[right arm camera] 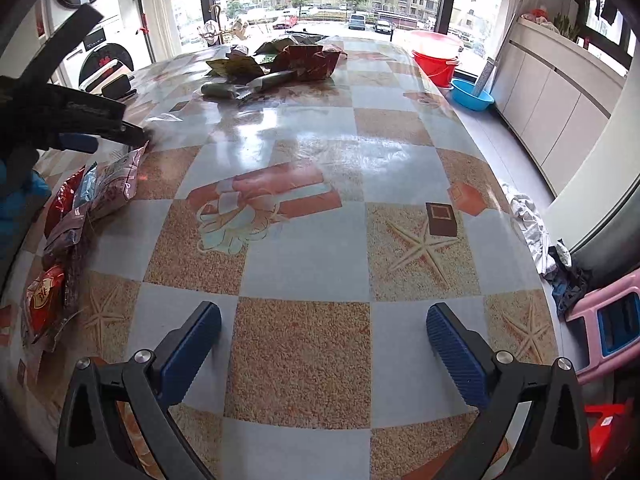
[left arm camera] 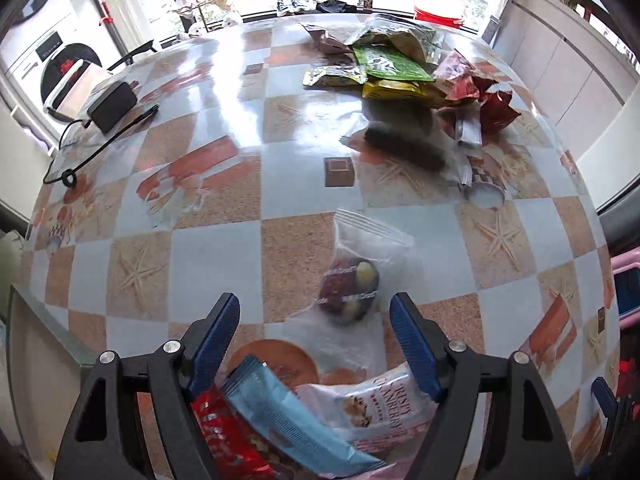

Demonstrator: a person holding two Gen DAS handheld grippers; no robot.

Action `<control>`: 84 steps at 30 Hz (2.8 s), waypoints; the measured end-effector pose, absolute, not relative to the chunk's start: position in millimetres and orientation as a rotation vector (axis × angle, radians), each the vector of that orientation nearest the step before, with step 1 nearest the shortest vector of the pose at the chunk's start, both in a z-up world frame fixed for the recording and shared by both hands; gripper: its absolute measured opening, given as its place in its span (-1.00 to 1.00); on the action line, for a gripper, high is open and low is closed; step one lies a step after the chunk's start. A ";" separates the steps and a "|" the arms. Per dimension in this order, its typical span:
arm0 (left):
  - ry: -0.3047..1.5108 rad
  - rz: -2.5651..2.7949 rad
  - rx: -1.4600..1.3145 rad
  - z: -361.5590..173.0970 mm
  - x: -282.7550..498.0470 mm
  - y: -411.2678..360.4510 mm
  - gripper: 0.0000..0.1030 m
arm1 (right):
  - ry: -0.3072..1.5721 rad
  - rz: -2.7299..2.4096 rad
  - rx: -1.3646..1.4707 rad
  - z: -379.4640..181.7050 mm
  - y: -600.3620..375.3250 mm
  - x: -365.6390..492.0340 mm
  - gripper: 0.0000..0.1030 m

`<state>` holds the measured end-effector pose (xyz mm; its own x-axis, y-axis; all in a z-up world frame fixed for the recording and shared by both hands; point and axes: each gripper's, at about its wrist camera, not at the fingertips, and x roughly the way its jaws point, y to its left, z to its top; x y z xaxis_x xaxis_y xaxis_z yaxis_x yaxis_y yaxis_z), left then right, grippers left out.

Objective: Organize snacks
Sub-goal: 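Move both open tools back from the tray to the snack packets, then grasp the clear bag of round chocolates with the left tool, then grasp the red snack packet with the right tool while the left tool holds the chocolate bag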

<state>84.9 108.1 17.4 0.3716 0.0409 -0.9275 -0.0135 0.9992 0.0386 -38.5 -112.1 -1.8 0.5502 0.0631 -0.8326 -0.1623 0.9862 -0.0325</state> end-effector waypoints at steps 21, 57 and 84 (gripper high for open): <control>0.963 -0.011 -0.092 89.9 -13.4 137.7 -0.41 | 0.979 0.136 -0.111 -1.8 -112.6 -38.8 1.00; 1.128 0.115 -0.080 14.1 -160.8 195.0 -0.37 | 1.122 0.562 -0.331 16.4 38.5 -69.1 -0.38; 1.121 0.104 -0.081 14.8 -161.6 195.1 -0.36 | 1.105 0.338 -0.174 40.0 -88.3 -67.9 0.92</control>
